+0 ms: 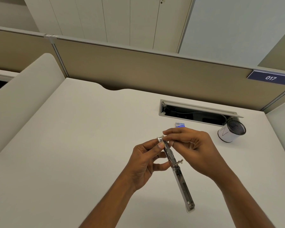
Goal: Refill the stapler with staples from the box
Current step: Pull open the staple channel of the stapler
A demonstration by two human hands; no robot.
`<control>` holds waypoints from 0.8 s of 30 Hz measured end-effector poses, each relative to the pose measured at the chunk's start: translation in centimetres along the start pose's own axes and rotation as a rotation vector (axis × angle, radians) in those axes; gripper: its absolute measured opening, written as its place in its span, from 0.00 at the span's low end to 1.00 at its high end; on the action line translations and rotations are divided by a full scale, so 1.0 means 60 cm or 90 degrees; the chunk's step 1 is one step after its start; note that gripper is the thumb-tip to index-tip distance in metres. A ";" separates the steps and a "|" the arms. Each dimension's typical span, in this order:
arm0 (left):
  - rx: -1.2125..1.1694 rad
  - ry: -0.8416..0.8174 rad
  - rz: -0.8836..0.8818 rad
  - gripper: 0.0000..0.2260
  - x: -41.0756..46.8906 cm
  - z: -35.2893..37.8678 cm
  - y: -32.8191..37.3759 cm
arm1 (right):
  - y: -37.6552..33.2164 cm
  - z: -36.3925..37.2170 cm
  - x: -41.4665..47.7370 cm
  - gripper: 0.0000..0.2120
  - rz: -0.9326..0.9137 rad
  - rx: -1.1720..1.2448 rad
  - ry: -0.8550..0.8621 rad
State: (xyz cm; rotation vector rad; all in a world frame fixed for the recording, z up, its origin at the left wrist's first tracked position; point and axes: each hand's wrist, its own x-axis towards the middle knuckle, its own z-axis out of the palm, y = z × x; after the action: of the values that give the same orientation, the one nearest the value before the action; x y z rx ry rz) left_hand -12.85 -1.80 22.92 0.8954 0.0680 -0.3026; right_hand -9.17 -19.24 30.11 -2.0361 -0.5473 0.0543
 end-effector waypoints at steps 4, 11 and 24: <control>0.002 0.002 -0.002 0.18 0.001 0.002 0.000 | -0.002 0.001 0.004 0.13 0.015 -0.005 -0.011; 0.003 0.003 0.001 0.17 0.001 0.000 0.004 | -0.002 0.009 -0.001 0.12 0.078 0.023 0.002; 0.005 0.006 0.005 0.19 0.001 0.003 0.003 | -0.012 0.008 -0.014 0.13 0.158 0.121 0.000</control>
State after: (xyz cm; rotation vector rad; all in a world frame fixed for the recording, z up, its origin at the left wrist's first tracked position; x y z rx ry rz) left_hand -12.76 -1.82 23.15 0.9045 0.0723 -0.2923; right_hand -10.33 -18.88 30.29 -1.9064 -0.2753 0.2457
